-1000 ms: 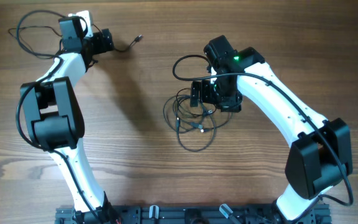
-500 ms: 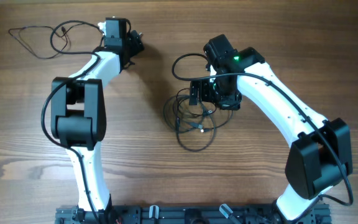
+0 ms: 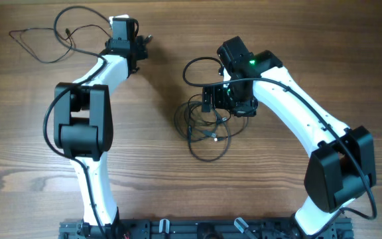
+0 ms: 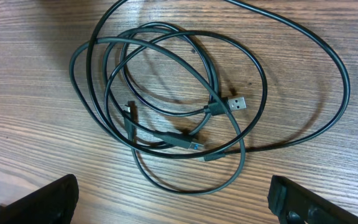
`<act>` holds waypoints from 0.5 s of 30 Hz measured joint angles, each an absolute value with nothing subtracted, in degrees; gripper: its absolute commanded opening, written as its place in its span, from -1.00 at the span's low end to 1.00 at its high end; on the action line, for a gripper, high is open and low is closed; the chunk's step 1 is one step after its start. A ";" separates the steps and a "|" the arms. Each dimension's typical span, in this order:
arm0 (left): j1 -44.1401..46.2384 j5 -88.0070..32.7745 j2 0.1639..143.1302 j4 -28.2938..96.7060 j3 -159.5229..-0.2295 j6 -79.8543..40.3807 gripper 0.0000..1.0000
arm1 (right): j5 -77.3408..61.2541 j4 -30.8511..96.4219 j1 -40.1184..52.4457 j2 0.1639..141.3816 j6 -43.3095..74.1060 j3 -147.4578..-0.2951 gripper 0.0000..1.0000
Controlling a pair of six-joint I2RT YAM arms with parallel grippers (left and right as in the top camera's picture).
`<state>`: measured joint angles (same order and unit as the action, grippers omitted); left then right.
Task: Untangle cables
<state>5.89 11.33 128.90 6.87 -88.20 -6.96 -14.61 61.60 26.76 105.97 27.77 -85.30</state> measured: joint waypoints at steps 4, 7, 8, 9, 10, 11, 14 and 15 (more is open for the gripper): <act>6.04 0.19 127.68 9.08 -88.23 -0.60 0.57 | -14.61 61.63 26.76 105.97 27.77 -85.30 1.00; 6.04 -1.65 127.70 8.49 -88.23 5.32 0.48 | -14.61 61.67 26.76 105.97 27.77 -85.30 1.00; 6.04 -1.65 127.87 7.60 -88.23 7.20 0.42 | -14.61 61.69 26.76 105.97 27.77 -85.30 0.99; 6.04 -1.58 128.27 6.83 -88.23 8.84 0.30 | -14.61 62.04 26.76 105.97 27.77 -85.30 1.00; 6.04 -1.41 128.99 5.98 -88.23 10.39 0.19 | -14.61 62.54 26.76 105.97 27.77 -85.30 0.99; 5.96 -1.23 130.02 5.30 -88.23 11.73 0.12 | -14.61 62.87 26.76 105.97 27.77 -85.30 1.00; 5.32 -1.43 131.59 3.68 -88.25 13.02 0.07 | -14.61 63.18 26.76 105.97 27.77 -85.30 0.99; 4.78 -1.56 131.72 3.44 -88.25 13.04 -0.04 | -14.61 63.18 26.76 105.97 27.77 -85.30 0.99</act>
<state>4.78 -1.56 131.72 3.44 -88.25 13.04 -14.61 63.18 26.76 105.97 27.77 -85.30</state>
